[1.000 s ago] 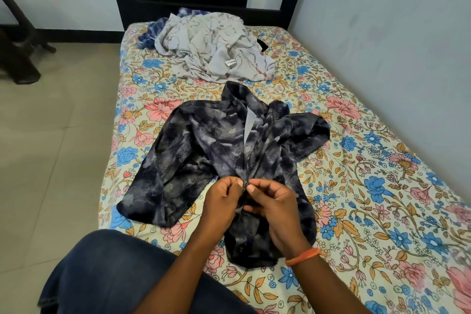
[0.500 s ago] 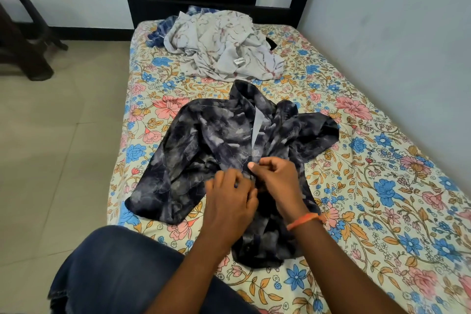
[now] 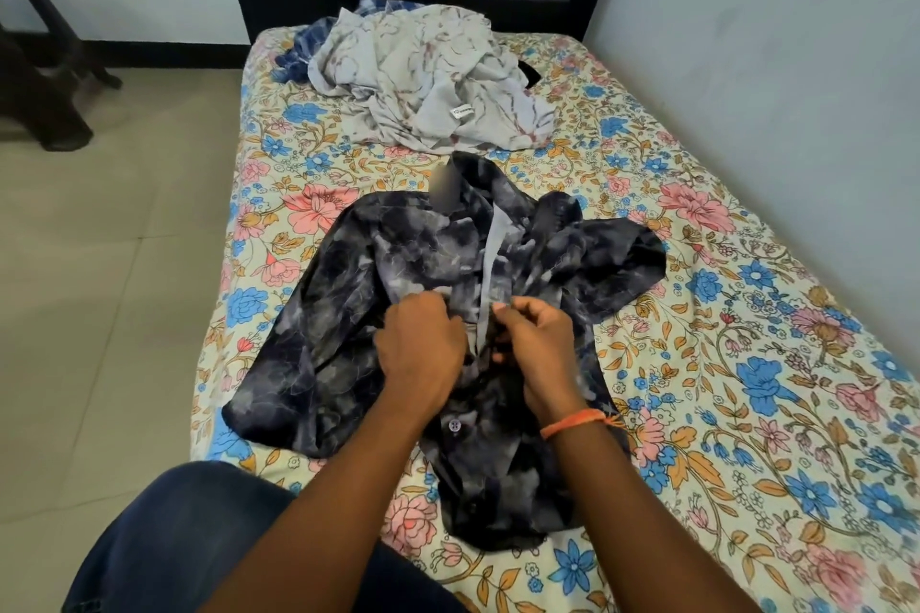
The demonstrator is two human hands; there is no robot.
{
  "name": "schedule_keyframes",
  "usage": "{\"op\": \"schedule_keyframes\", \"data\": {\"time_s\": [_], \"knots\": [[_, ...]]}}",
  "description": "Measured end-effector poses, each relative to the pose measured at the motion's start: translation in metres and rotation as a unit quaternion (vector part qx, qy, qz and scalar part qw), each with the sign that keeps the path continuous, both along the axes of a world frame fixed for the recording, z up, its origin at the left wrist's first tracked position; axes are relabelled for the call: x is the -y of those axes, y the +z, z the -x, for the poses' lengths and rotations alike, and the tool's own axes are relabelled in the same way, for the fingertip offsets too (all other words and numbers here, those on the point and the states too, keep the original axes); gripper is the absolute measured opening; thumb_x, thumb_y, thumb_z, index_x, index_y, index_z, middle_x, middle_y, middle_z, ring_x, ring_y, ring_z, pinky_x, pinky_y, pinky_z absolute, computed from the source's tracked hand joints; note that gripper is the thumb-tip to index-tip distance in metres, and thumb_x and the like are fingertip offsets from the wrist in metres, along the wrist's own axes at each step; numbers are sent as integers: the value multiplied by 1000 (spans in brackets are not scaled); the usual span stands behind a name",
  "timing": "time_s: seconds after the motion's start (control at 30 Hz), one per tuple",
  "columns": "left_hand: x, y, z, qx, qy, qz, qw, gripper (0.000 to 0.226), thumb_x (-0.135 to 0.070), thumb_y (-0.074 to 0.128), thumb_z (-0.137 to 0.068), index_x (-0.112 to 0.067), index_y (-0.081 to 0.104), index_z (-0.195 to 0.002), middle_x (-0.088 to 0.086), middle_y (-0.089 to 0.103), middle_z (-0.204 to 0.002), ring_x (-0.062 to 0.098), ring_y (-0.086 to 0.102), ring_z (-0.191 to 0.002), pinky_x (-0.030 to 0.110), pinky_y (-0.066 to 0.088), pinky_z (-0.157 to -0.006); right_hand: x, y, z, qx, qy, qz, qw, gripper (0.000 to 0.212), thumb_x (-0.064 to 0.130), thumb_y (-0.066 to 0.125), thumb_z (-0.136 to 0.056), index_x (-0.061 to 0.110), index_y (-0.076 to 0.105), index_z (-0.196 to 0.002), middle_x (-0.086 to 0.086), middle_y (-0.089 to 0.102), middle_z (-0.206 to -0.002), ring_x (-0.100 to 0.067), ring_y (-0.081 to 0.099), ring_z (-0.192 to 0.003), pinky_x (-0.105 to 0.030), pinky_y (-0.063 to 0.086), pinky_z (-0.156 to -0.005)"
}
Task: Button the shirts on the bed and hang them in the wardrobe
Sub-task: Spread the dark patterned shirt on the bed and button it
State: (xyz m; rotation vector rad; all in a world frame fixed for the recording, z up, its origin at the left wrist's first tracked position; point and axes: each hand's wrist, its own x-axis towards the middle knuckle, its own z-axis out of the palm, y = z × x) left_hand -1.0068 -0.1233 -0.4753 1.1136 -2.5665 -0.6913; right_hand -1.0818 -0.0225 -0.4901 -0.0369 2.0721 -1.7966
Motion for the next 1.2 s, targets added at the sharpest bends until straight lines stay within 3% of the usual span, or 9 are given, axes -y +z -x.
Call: {"op": "schedule_keyframes", "data": {"time_s": [0.1,0.2,0.27,0.33,0.6,0.73,0.9,1.03,1.2], "knots": [[15,-10,-7,-118,21,-207,971,39,-22,60,-95,-2,54,-61,9,48,-57,22,48,-55,25,37,-50,5,3,4,-11,-25,19,999,15,20,69,-92,6,71,-98,-7,70,-79,-13,61,-64,-27,50,-51],[24,-2,-20,-226,80,-499,833,19,-23,62,-96,-13,73,-85,-1,68,-77,13,61,-68,22,45,-58,5,5,3,-9,-45,38,998,15,17,68,-92,5,70,-101,-6,70,-81,-10,59,-59,-26,49,-51],[25,0,-29,-243,82,-587,768,14,-21,59,-97,-13,71,-98,0,73,-88,13,64,-76,24,45,-59,5,5,-3,-2,-46,51,998,13,14,67,-92,7,69,-103,-5,69,-81,-9,56,-55,-26,48,-50],[25,-3,-36,-245,82,-613,747,12,-19,59,-98,-13,69,-96,1,71,-88,13,62,-76,25,45,-61,5,5,-9,-3,-34,57,998,11,12,66,-92,9,69,-101,-2,69,-79,-7,54,-53,-25,48,-50],[8,-12,-47,-225,5,-445,867,8,-7,73,-85,-11,70,-91,0,71,-78,11,68,-72,20,53,-61,-1,4,-30,-49,-37,41,997,15,15,63,-93,14,68,-79,-6,64,-74,-18,54,-71,-35,47,-66],[-6,-18,-46,-203,-39,-406,890,28,-8,84,-73,-18,64,-89,7,70,-80,14,65,-69,40,60,-69,-10,3,-38,-109,-4,-5,994,12,14,65,-92,9,69,-83,-21,64,-75,-18,51,-67,-33,41,-61],[-15,-16,-53,-169,-64,-101,978,56,-26,76,-78,-27,42,-122,-7,38,-113,10,47,-92,24,47,-74,-15,-3,-44,-136,1,-36,990,11,16,67,-92,16,69,-81,-18,64,-70,-16,49,-59,-30,39,-53],[-12,-5,-43,-150,-71,28,986,26,-42,57,-91,-25,67,-107,-5,42,-104,16,41,-94,38,47,-80,-14,-5,-42,-150,4,-39,988,9,20,67,-92,18,70,-84,-16,68,-74,-13,47,-55,-24,38,-48],[-10,-1,-22,-41,17,0,999,23,-32,56,-96,-15,71,-96,2,49,-114,25,43,-106,42,48,-87,-11,-11,-37,-159,-4,-58,986,6,24,69,-90,21,71,-85,-2,70,-73,-4,50,-53,-19,40,-51]]}}
